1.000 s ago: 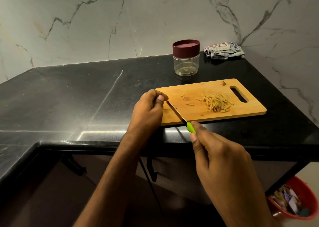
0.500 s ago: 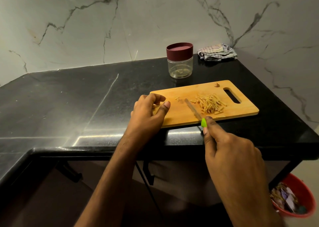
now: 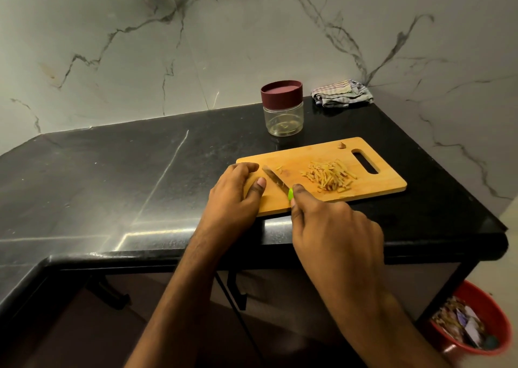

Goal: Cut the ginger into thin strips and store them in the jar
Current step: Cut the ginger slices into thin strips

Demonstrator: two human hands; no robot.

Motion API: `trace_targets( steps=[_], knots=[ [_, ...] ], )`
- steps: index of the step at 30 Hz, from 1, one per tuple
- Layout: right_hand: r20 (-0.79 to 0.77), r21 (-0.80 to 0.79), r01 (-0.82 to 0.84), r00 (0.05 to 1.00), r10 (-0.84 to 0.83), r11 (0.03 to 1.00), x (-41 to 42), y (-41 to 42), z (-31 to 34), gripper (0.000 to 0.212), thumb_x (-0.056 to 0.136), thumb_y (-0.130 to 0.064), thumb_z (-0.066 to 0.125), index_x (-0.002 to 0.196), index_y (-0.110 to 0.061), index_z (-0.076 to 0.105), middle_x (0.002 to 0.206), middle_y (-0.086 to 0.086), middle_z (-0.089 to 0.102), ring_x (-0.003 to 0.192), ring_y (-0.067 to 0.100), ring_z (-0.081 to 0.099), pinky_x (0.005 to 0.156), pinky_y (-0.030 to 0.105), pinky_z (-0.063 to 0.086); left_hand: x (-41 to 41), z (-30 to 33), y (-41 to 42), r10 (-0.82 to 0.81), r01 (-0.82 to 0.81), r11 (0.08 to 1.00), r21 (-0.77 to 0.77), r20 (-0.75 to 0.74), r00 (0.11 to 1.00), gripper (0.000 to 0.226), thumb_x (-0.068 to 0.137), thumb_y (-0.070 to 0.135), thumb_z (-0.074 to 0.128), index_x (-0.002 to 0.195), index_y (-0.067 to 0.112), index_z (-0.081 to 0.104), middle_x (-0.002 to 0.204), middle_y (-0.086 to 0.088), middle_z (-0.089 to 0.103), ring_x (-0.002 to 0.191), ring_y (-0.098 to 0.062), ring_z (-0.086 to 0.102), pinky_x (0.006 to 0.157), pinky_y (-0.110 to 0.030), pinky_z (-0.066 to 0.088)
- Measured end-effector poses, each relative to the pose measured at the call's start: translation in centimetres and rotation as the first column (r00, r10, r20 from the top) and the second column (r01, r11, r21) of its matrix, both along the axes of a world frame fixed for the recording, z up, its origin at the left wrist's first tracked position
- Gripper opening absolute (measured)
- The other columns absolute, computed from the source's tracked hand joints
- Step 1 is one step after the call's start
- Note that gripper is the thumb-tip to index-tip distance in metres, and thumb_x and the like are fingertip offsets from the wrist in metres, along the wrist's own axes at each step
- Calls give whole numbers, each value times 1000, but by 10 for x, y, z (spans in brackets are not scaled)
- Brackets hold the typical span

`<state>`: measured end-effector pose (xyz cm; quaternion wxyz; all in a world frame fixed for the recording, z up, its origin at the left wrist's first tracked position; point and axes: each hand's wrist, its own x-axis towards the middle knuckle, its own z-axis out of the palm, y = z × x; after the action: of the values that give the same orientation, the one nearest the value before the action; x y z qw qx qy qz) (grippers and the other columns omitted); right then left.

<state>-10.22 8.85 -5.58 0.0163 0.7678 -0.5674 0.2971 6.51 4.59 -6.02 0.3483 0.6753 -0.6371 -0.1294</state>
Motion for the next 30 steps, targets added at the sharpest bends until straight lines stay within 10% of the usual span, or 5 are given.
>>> trace_targets(
  steps=[7,20,30],
  knots=[
    [59,107,94,993,-100,990,-17,2,-6,54,100,-36,37,149,-31,16,86,-6,62,72,8,60,59,24,54,-3,1,3,-14,10,999,51,80,997,55,96,56,51,142,26,46,143,9,48,130,-18,47,111,-50,39],
    [318,-7,101,944,-93,995,-67,-6,-14,44,96,-36,42,139,-25,48,69,-11,53,59,4,51,50,16,39,-12,-6,4,-131,111,991,72,401,907,98,80,88,11,157,29,24,165,8,21,148,-12,26,120,-42,14],
    [169,127,148,971,-168,981,-76,-11,-4,45,101,-34,33,146,-31,35,94,-4,63,85,9,60,72,24,51,-17,-2,8,-123,82,990,113,425,897,109,69,95,18,156,29,23,161,7,29,145,-15,30,118,-38,18]
  ],
)
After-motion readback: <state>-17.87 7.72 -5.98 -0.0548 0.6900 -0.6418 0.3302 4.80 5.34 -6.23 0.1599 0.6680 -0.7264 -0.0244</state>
